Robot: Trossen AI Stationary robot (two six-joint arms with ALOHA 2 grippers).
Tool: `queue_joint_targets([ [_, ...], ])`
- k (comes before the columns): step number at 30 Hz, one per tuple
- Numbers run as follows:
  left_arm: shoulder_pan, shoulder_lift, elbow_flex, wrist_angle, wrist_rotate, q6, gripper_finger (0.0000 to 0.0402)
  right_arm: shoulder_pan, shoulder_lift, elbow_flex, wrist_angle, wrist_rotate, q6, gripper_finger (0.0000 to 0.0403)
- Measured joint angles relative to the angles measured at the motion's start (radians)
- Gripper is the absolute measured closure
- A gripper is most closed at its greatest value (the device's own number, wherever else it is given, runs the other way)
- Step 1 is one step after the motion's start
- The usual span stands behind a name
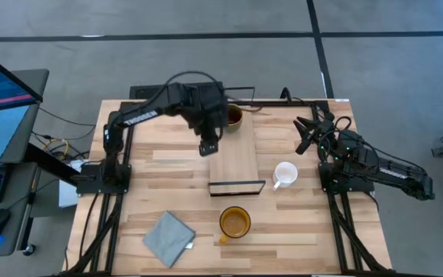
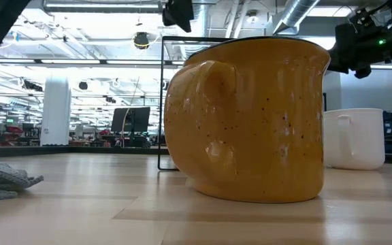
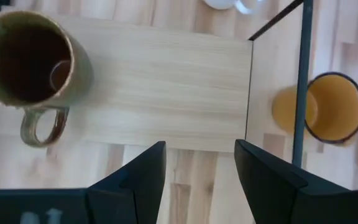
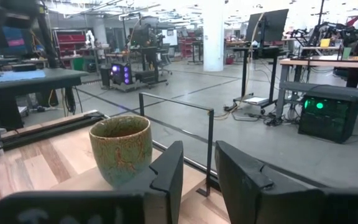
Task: Stack small to large cups/mugs on shelf
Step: Put the yellow mug on the shelf
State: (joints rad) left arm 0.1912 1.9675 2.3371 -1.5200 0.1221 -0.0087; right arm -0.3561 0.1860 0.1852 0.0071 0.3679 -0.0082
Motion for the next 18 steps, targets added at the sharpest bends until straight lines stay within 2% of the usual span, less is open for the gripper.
queue_joint_targets([
  [5,-0.095,0.000,0.000,-0.022,-0.107,-0.176,0.0219,0.000,0.000,0.000,0.000,0.000,0.000,0.0284],
  [18,-0.358,0.000,0.000,-0.026,-0.218,-0.557,0.0219,0.000,0.000,0.000,0.000,0.000,0.000,0.0284],
])
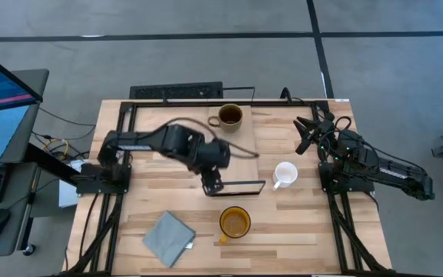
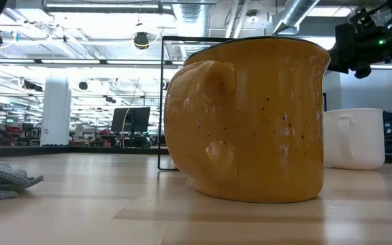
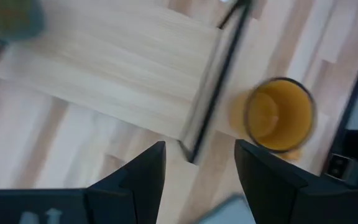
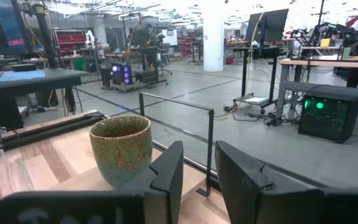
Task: Stack small to large cups/mugs on shelf
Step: Put the yellow mug on the shelf
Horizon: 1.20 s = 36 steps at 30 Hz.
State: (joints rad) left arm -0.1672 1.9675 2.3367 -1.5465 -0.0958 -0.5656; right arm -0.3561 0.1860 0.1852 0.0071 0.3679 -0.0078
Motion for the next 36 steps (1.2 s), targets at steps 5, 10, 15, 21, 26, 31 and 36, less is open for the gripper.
queue_joint_targets([
  [5,-0.098,0.000,0.000,0.021,-0.063,-0.147,0.0219,0.000,0.000,0.000,0.000,0.000,0.000,0.0284],
  [10,-0.185,0.001,0.000,0.092,-0.100,-0.278,0.0219,0.000,0.000,0.000,-0.001,0.000,0.000,0.0284],
  [15,-0.281,0.001,0.000,0.217,-0.163,-0.329,0.0219,0.000,0.000,0.000,-0.014,0.000,0.000,0.0284],
  [21,-0.373,0.016,-0.001,0.324,-0.281,-0.327,0.0219,0.000,0.000,0.000,-0.123,0.000,0.000,0.0284],
  [26,-0.403,0.052,-0.001,0.305,-0.304,-0.424,0.0219,0.000,0.000,0.000,-0.154,0.000,0.015,0.0284],
  [31,-0.401,0.094,-0.003,0.271,-0.277,-0.494,0.0219,0.000,0.000,0.000,-0.131,0.000,0.016,0.0284],
  [36,-0.382,0.131,-0.018,0.218,-0.248,-0.600,0.0219,0.000,-0.003,-0.001,-0.135,-0.001,0.016,0.0284],
])
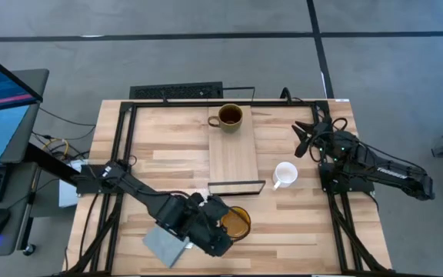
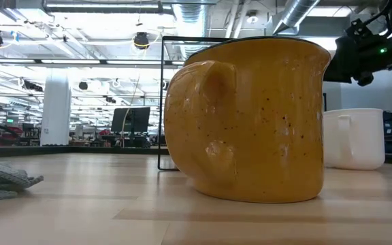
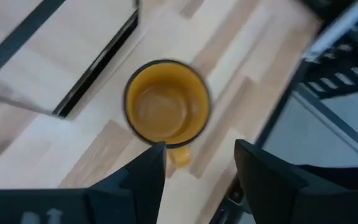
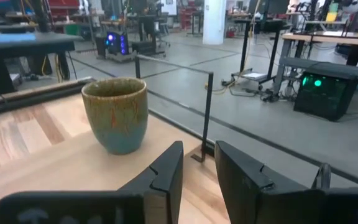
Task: Stack small to large cups/mugs on shelf
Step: Put the yellow mug on the shelf
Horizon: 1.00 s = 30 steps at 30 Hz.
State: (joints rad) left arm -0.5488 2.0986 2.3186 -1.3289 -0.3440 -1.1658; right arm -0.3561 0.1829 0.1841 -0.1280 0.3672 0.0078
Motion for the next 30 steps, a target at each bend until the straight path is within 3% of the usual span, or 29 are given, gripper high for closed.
queue_joint_targets([
  [14,0.026,0.166,-0.011,0.008,0.199,-0.102,0.0219,0.001,0.000,0.000,0.008,-0.003,0.004,0.0284],
  [30,0.023,0.208,-0.011,0.065,0.228,-0.189,0.0219,0.001,0.000,0.001,0.009,-0.003,0.029,0.0284],
])
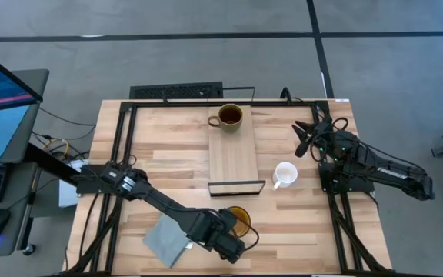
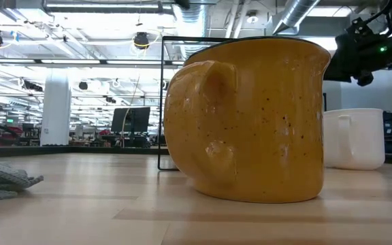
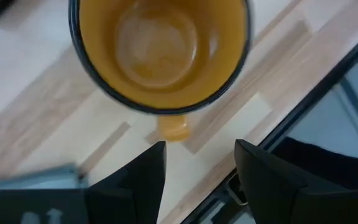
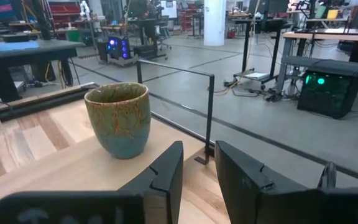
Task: Stack small to large cups/mugs on shelf
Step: Put the yellow mug on the shelf
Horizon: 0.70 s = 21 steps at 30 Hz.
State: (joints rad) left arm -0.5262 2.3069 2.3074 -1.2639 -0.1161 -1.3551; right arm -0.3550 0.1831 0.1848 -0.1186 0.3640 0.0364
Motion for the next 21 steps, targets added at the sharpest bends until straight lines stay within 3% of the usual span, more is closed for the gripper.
queue_joint_targets([
  [7,0.002,0.053,0.000,0.017,0.057,0.008,0.0219,0.000,0.000,0.001,0.012,0.000,0.000,0.0284],
  [14,0.010,0.053,-0.007,-0.005,-0.009,-0.027,0.0219,0.001,0.000,0.001,0.041,0.000,0.000,0.0284],
  [21,0.019,0.053,-0.007,-0.044,-0.004,-0.034,0.0219,0.001,0.000,0.001,0.044,0.000,0.000,0.0284],
])
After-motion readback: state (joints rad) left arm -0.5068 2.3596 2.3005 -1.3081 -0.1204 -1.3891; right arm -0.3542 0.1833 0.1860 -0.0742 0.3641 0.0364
